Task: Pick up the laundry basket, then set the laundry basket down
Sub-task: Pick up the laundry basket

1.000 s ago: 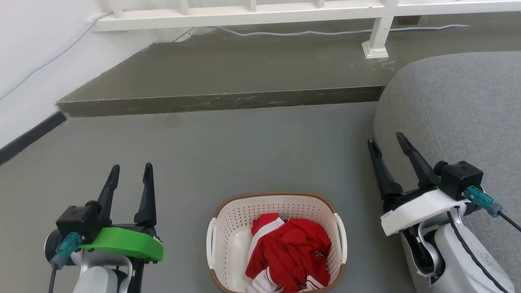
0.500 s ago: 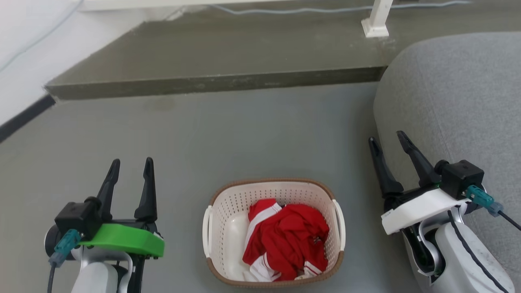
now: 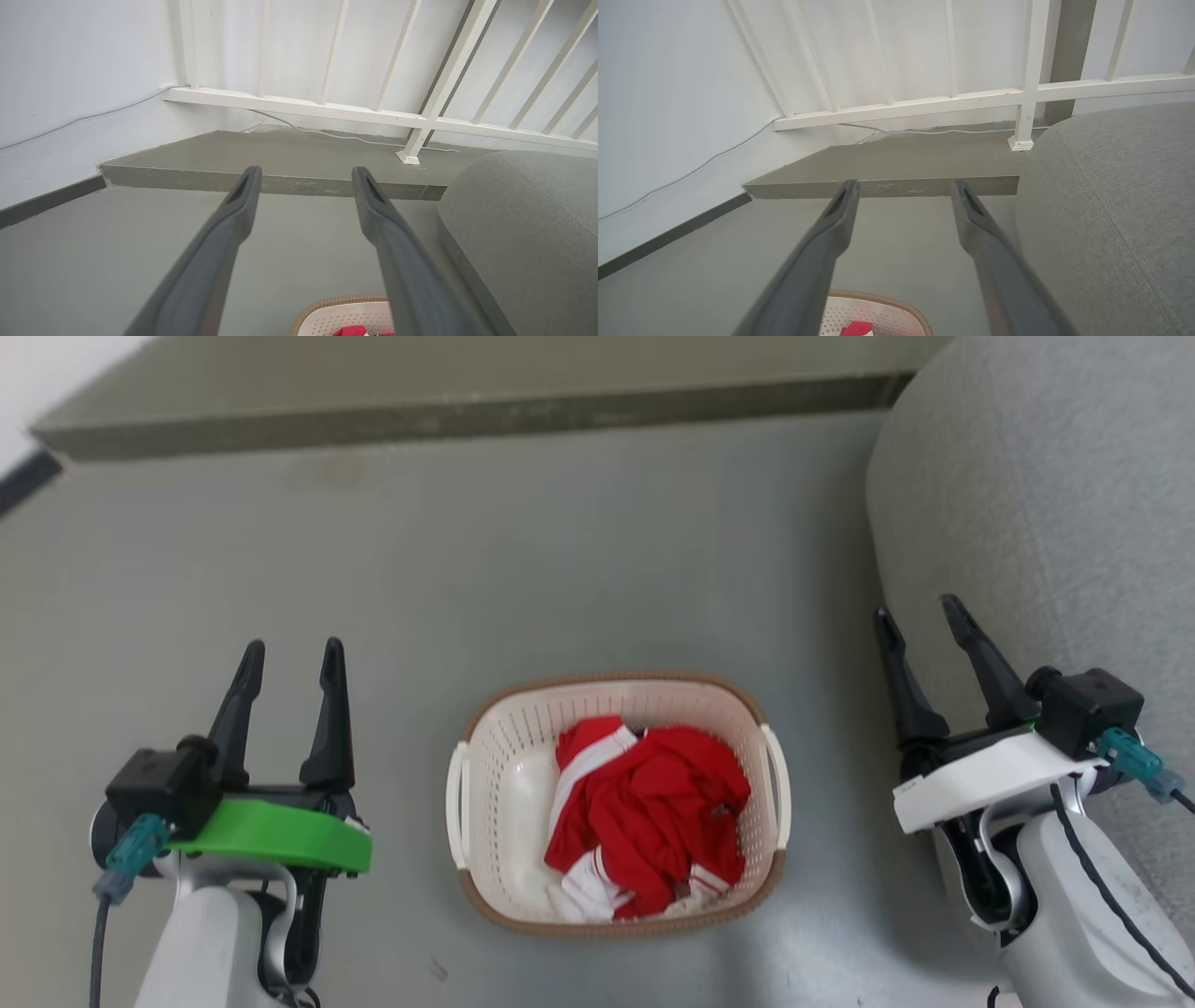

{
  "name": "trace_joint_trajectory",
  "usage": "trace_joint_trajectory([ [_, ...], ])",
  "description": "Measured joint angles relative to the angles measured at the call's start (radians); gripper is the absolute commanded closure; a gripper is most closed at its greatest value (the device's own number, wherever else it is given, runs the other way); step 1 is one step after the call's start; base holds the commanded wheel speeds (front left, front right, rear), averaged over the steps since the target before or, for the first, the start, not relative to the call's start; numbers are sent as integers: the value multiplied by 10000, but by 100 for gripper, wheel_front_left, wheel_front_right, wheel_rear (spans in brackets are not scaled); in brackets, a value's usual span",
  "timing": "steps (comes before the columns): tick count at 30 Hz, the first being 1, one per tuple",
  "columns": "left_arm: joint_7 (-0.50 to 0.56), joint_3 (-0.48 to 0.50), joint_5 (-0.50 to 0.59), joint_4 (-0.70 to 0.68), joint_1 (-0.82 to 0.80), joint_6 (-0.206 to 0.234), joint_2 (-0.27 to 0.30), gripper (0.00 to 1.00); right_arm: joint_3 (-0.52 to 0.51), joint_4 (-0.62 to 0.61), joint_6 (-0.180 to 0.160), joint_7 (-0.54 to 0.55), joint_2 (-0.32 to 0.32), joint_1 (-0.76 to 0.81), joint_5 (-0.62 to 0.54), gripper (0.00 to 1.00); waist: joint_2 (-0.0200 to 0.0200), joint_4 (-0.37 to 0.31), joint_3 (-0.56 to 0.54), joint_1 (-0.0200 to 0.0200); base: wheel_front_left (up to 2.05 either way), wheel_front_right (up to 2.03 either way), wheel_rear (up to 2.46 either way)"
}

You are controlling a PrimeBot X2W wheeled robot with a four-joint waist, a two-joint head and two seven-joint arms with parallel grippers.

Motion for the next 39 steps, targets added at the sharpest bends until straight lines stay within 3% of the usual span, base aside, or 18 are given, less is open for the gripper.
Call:
trace_joint_trajectory([
  [22,-2,-685,-520,2462,-1920,-211,-92,0,-219,2293,17,-23,205,-976,316,0,0,81,2577,0,0,0,0],
  [39,328,-1453,-1189,4924,-3740,-267,-186,0,140,4493,339,608,431,-2693,462,0,0,246,4394,0,0,0,0],
])
